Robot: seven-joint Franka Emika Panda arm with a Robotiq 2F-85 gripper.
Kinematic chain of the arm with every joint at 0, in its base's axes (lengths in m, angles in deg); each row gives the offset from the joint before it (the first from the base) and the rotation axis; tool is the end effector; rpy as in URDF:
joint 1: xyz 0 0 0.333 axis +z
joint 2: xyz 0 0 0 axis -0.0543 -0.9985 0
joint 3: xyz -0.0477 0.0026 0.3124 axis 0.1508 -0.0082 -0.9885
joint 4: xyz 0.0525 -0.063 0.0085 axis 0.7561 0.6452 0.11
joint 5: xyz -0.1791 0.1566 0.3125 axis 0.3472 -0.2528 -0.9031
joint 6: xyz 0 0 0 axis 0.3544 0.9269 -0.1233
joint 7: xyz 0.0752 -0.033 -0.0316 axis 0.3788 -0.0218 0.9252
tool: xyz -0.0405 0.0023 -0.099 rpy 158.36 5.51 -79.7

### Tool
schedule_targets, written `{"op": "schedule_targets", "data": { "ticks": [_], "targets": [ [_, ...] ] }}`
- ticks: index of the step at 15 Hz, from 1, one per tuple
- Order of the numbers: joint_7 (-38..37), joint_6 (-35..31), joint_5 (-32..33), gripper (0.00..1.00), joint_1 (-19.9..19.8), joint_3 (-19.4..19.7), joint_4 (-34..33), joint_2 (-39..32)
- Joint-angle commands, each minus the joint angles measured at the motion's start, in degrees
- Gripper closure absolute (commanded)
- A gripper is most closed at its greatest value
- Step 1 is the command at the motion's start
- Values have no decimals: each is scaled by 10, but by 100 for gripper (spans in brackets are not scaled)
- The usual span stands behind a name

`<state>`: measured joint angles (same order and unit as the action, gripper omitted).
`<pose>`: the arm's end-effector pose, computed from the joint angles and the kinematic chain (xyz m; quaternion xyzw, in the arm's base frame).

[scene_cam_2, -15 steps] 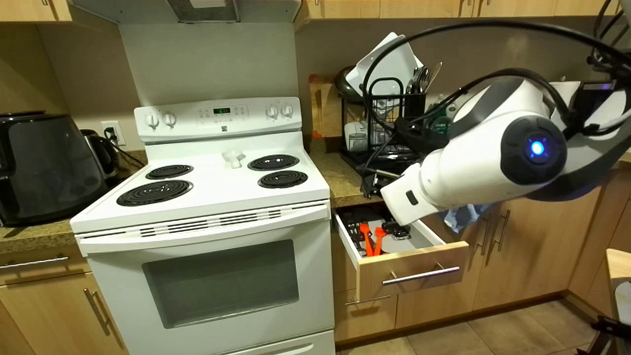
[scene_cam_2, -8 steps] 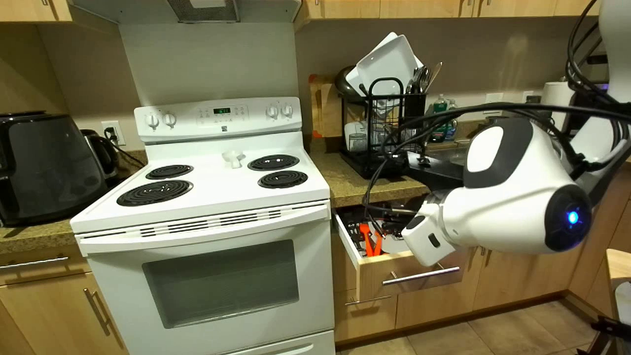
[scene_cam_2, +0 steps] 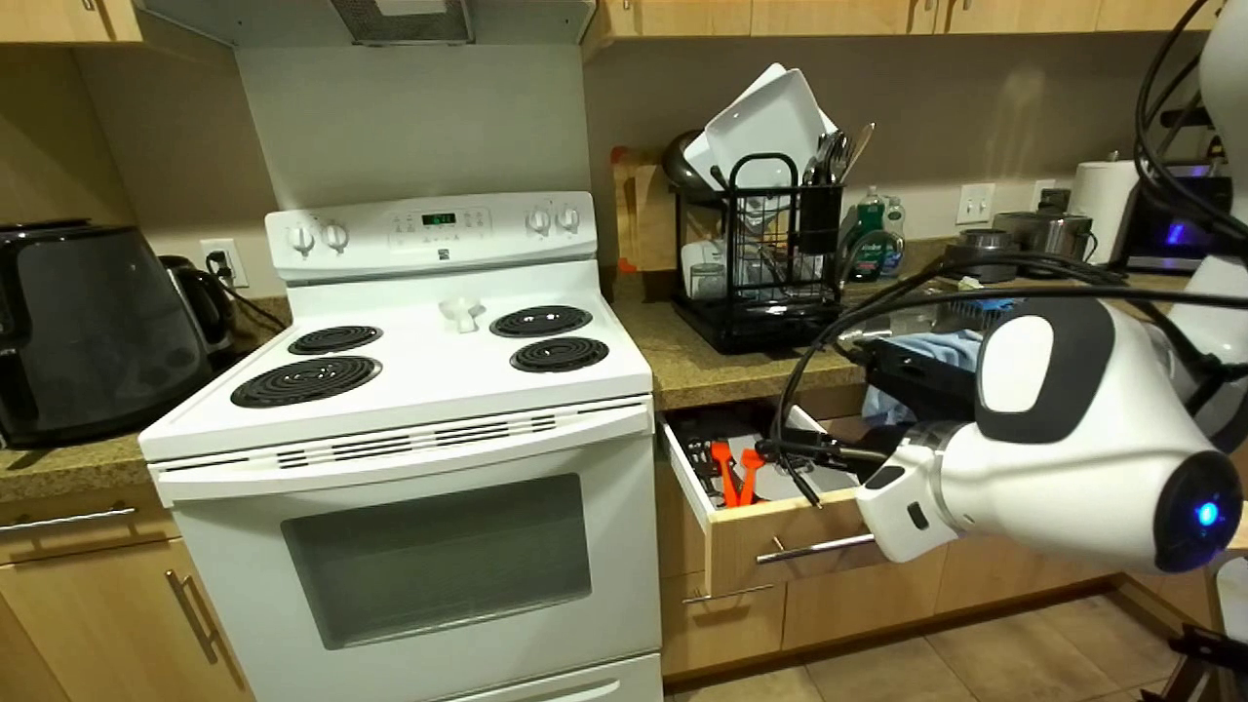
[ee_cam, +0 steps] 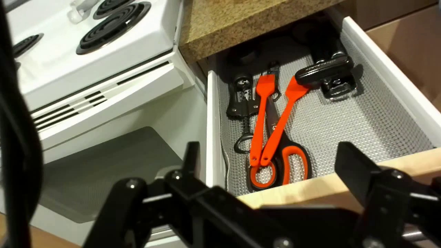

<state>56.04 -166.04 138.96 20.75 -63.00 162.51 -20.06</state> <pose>0.3944 0.2157 0.2019 0.3845 0.7402 0.0026 0.5516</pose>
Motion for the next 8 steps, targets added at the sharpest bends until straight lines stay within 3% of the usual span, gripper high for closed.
{"op": "schedule_targets", "data": {
  "ticks": [1,8],
  "targets": [
    [-65,38,47,0,-2,-7,45,11],
    [-125,99,124,0,-6,-6,85,-18]
  ]
}}
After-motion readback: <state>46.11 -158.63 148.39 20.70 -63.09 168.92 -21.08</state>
